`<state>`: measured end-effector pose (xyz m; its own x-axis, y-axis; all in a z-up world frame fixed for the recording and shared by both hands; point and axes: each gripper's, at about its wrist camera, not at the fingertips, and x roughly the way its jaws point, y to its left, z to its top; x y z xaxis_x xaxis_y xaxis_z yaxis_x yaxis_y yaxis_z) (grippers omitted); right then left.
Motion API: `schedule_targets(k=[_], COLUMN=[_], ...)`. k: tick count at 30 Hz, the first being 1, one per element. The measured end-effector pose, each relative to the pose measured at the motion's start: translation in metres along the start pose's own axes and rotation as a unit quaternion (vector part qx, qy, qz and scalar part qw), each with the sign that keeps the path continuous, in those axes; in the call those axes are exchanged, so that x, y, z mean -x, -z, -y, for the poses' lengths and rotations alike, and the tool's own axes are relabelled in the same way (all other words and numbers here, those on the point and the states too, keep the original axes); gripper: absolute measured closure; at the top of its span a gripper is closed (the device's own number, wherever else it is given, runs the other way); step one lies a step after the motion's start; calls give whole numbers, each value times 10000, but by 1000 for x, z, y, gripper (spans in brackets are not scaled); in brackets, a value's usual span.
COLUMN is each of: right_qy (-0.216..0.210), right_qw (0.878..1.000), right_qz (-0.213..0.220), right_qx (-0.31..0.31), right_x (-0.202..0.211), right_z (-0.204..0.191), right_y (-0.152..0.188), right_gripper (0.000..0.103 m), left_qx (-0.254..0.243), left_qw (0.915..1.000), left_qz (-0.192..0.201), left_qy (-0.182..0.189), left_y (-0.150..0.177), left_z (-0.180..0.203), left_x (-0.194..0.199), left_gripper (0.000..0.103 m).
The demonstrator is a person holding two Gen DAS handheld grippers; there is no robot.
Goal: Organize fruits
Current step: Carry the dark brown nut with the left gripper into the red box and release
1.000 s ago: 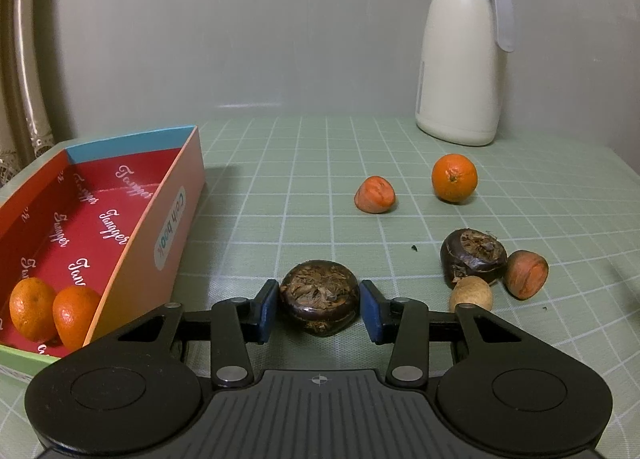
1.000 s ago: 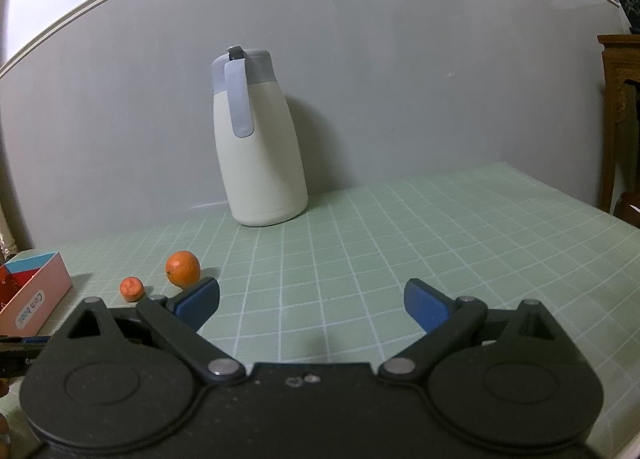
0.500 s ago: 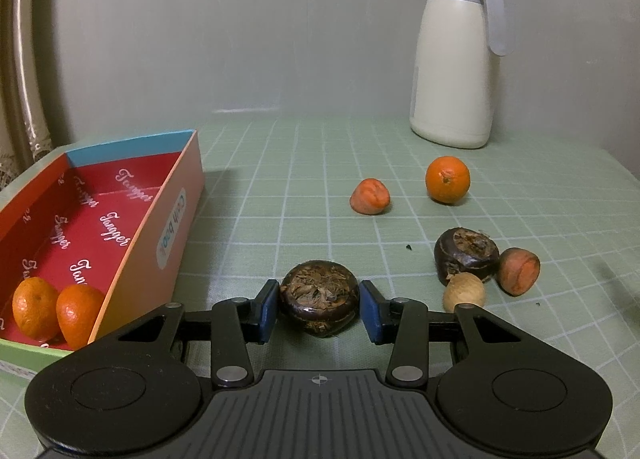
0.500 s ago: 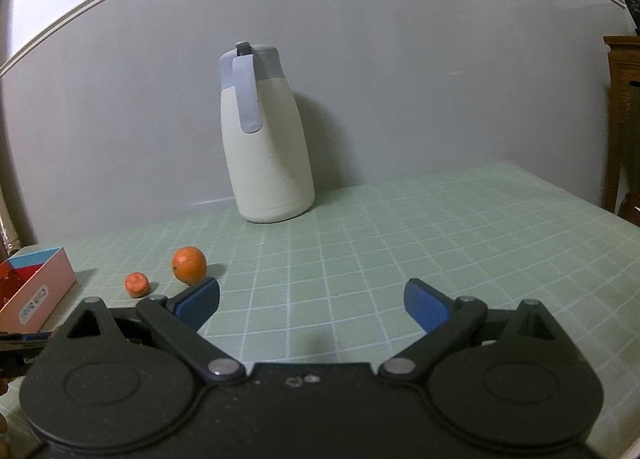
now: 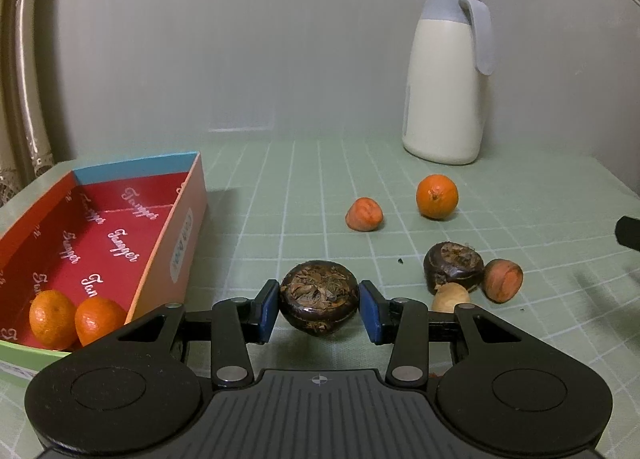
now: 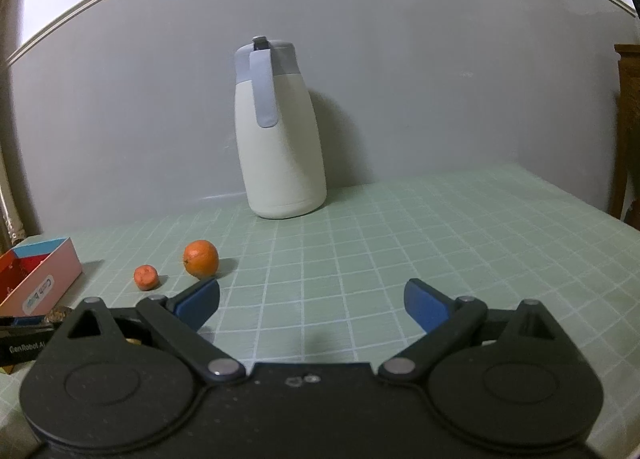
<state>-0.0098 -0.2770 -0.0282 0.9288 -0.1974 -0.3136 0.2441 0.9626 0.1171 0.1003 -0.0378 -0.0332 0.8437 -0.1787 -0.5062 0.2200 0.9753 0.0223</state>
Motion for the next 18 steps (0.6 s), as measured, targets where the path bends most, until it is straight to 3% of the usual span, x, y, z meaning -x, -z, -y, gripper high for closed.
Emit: schedule_targets(k=[10,18], right_qy=[-85,-185], right_qw=[10000,9997], right_qz=[-2,-2], right_qx=[51,135], right_x=[-1,-4], right_z=[-7,-18], right_y=[1,2], right_gripper=[4,4], left_qx=[30,202], left_qw=[9996,9976], left_qz=[272,450], left_qy=[-110,-483], left_y=[-4,-7], left_z=[-9,-35], left_x=[20,31], left_gripper=[60,60])
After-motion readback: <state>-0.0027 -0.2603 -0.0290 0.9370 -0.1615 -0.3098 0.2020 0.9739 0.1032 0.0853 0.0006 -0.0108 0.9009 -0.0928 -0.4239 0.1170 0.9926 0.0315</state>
